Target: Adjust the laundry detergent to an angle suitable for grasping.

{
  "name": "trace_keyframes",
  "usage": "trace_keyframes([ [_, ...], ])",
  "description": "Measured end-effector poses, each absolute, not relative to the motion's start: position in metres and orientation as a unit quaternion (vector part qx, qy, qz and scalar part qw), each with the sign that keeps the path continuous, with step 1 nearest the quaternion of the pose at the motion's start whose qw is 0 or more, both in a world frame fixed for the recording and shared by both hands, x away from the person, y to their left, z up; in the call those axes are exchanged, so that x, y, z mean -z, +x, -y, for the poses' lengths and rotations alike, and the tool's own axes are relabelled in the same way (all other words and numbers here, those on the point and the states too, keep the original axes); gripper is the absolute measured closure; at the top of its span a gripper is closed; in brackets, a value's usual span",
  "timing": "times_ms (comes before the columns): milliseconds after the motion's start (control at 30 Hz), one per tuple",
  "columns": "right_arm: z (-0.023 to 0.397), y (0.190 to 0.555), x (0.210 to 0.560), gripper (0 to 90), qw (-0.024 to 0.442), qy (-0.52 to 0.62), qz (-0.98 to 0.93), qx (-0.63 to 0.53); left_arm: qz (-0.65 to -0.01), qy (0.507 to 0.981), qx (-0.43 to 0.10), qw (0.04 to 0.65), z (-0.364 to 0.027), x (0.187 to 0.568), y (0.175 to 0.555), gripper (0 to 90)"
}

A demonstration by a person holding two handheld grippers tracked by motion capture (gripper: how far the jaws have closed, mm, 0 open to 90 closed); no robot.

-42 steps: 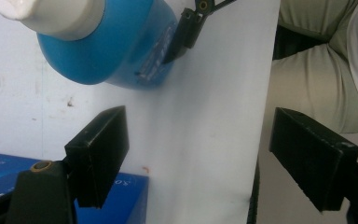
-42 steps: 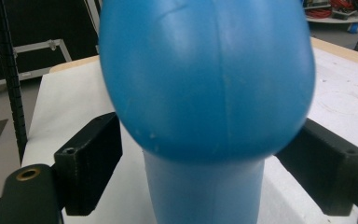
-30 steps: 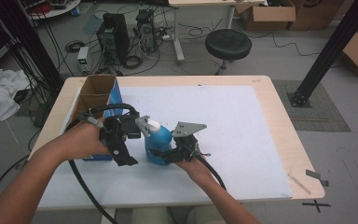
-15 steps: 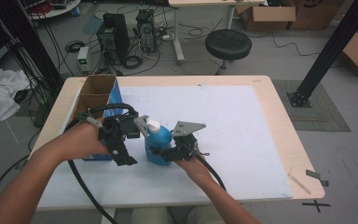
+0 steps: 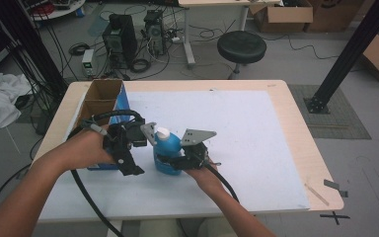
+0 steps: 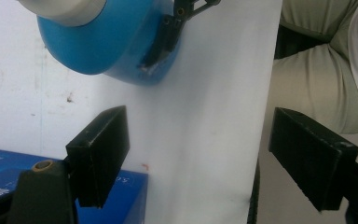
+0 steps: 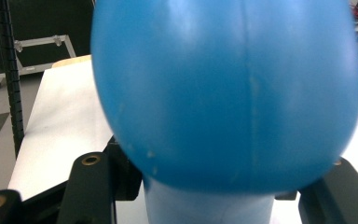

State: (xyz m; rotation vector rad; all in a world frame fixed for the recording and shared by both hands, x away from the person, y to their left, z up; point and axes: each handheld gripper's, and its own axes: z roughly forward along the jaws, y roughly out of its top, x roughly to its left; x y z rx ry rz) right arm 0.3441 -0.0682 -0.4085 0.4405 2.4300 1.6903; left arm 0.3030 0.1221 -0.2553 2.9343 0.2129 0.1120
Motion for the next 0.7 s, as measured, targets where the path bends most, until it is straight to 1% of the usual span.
trace_keyframes([
  [300,0.071,0.342,0.403,43.8,0.086,0.128,-0.82,-0.551,-0.077,0.991,-0.037,0.102,-0.123,0.255,0.303,21.0],
  [500,0.087,0.348,0.392,44.0,0.063,0.121,-0.819,-0.558,-0.075,0.991,-0.04,0.1,-0.122,0.255,0.304,20.9],
  [700,0.106,0.354,0.382,43.9,0.054,0.099,-0.825,-0.554,-0.076,0.991,-0.042,0.098,-0.121,0.254,0.305,20.9],
])
